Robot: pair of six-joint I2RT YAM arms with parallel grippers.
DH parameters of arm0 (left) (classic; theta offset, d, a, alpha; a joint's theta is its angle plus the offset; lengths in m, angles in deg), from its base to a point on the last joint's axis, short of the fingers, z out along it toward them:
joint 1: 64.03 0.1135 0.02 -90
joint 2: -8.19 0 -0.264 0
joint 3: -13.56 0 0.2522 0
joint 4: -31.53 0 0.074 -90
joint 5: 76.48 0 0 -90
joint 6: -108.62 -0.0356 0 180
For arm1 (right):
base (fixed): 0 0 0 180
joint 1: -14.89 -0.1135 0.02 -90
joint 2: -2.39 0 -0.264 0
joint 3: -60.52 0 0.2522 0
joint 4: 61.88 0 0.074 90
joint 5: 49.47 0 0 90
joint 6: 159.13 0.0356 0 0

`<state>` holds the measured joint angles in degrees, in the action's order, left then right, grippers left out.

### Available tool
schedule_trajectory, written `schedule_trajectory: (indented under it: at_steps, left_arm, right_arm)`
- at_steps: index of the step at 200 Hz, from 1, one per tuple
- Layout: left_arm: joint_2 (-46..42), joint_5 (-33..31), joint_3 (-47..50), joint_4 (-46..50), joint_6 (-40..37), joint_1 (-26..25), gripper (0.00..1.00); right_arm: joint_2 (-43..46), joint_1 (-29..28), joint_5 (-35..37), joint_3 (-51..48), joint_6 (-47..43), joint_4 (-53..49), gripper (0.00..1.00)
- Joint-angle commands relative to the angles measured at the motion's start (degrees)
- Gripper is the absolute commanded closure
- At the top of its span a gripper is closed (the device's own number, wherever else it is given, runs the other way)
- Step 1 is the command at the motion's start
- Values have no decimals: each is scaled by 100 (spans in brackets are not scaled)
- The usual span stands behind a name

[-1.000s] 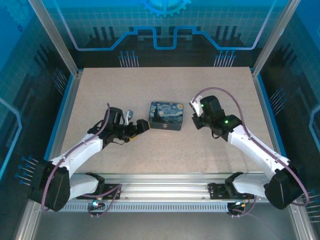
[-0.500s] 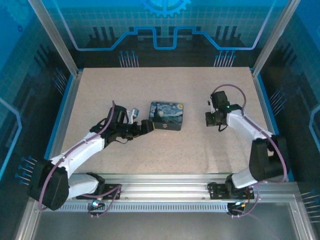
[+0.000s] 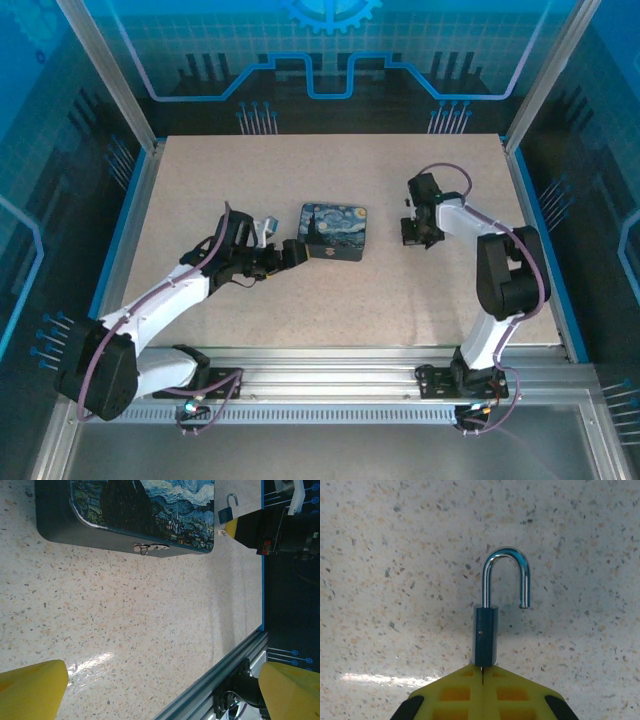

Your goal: Unlock a padlock with a key

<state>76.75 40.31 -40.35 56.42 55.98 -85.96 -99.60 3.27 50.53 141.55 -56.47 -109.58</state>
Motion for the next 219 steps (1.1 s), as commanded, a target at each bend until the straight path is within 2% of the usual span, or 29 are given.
schedule_trajectory:
  at_steps: [1, 39, 72, 108, 119, 123, 125, 127, 129, 131, 172, 203, 219]
  left_arm:
    - [43, -42, 68, -33, -5, -39, 1]
    - [78, -95, 68, -48, 16, -39, 1]
    - [75, -189, 32, -13, 52, -39, 1]
    - [-6, -541, -124, 226, -22, -6, 1]
    - [-34, -672, -187, 302, -49, 37, 1]
    - [-48, -721, -213, 329, -61, 54, 1]
    - [-51, -743, -231, 346, -73, 68, 1]
    - [-59, -769, -249, 363, -85, 78, 1]
    - [-61, -788, -266, 381, -90, 87, 1]
    - [-68, -813, -277, 389, -116, 96, 1]
    - [-97, -1790, -815, 890, -562, 366, 1]
    - [-210, -3185, -1052, 805, -1266, 574, 1]
    - [-175, -3596, -970, 490, -1787, 827, 1]
  right_arm:
    - [-193, -84, -101, 154, 79, -164, 92]
    - [132, -269, -53, 54, 69, -122, 73]
    - [599, -233, 68, -198, 94, -114, 67]
    - [1418, -139, -55, -653, 271, 22, 56]
    - [1710, -139, -89, -837, 344, 128, 50]
    - [1813, -143, -113, -894, 363, 160, 44]
    - [1865, -140, -130, -920, 371, 177, 31]
    - [1915, -139, -145, -948, 376, 194, 11]
    - [1967, -139, -164, -980, 377, 216, 3]
    - [2018, -141, -182, -1007, 383, 230, 0]
    - [2961, -105, -29, -1561, 481, 708, 0]
    - [3221, 164, 830, -1890, 883, 1032, 0]
    - [3201, 448, 1212, -2023, 1140, 1187, 0]
